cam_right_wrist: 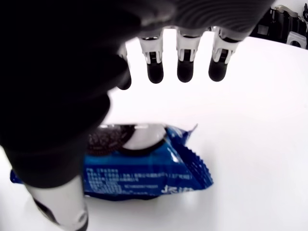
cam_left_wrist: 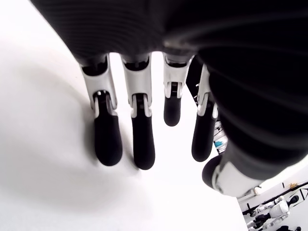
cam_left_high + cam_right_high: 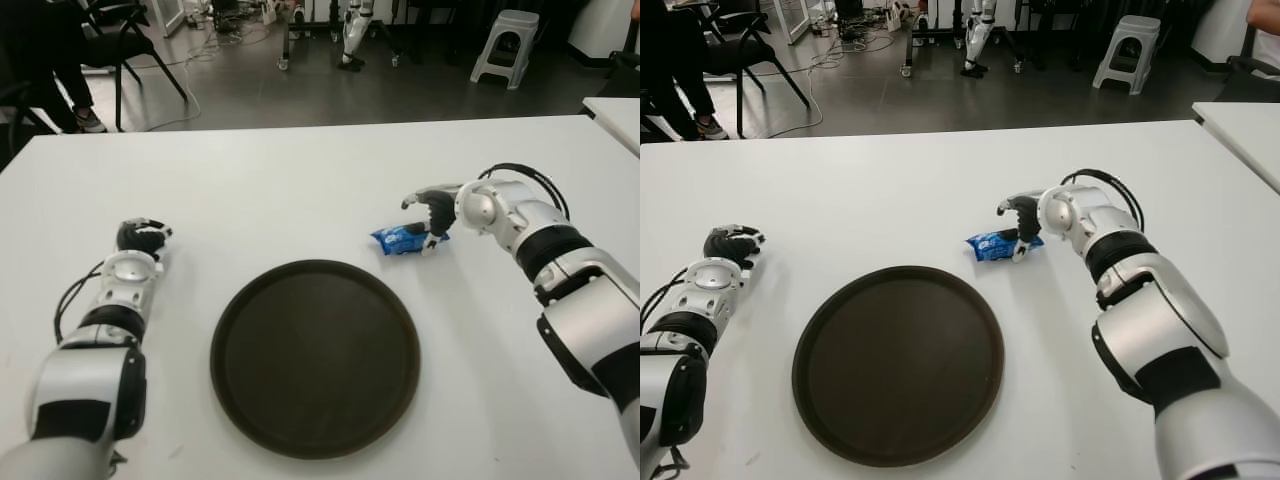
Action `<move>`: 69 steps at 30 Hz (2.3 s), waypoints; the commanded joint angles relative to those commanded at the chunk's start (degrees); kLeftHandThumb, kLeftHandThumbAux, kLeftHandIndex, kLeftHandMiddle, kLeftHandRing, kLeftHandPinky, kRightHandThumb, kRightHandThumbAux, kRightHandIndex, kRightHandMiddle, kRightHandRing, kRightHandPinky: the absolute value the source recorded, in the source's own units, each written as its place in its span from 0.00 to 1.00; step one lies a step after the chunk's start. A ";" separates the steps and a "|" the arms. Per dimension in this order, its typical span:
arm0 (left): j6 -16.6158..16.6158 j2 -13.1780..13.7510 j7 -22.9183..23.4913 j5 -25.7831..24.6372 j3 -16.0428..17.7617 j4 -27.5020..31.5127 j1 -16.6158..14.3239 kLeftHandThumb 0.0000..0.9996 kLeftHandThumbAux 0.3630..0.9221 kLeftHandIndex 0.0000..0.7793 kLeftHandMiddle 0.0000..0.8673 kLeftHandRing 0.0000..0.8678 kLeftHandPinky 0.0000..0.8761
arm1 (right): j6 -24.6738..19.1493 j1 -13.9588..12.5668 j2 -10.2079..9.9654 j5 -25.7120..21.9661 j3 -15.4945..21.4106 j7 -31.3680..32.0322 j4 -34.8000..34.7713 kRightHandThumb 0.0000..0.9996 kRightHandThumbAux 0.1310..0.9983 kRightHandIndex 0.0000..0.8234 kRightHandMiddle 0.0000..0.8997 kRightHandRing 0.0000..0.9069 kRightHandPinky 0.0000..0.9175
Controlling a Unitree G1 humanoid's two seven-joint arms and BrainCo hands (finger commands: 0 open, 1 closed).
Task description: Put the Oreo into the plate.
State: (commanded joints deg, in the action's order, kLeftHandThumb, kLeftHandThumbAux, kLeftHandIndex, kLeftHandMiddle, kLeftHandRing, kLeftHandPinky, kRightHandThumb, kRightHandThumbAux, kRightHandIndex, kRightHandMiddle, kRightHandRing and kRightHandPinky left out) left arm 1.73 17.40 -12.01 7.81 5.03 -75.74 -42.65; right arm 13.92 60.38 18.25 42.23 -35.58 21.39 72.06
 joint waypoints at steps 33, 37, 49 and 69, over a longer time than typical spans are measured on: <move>0.11 0.02 0.27 -0.23 0.32 -0.06 0.05 0.68 0.65 0.51 0.18 0.22 0.26 | -0.19 -1.14 -0.89 0.95 -1.19 -3.01 1.41 0.00 0.76 0.00 0.00 0.00 0.00; 0.07 0.03 0.22 -0.20 0.31 -0.08 0.04 0.68 0.65 0.51 0.18 0.22 0.26 | -0.11 -1.15 -1.02 0.82 -1.33 -2.82 1.44 0.00 0.77 0.00 0.00 0.00 0.00; -0.10 0.05 0.07 0.10 0.01 -0.15 0.02 0.68 0.65 0.51 0.18 0.22 0.26 | 2.09 -1.44 -0.79 -0.25 -0.84 -1.83 1.29 0.00 0.78 0.00 0.00 0.00 0.00; 0.44 0.24 0.71 0.16 -0.21 -0.08 0.24 0.69 0.65 0.51 0.22 0.25 0.28 | 1.66 -3.42 -1.87 -0.50 0.26 -2.26 2.87 0.00 0.81 0.00 0.00 0.00 0.00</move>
State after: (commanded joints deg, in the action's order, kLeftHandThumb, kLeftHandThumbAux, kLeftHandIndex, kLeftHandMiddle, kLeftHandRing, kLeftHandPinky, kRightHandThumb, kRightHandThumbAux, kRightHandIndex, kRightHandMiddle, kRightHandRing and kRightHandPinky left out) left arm 2.17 17.64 -11.31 7.98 4.83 -75.81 -42.40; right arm 15.58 56.96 16.38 41.73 -35.32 19.14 74.92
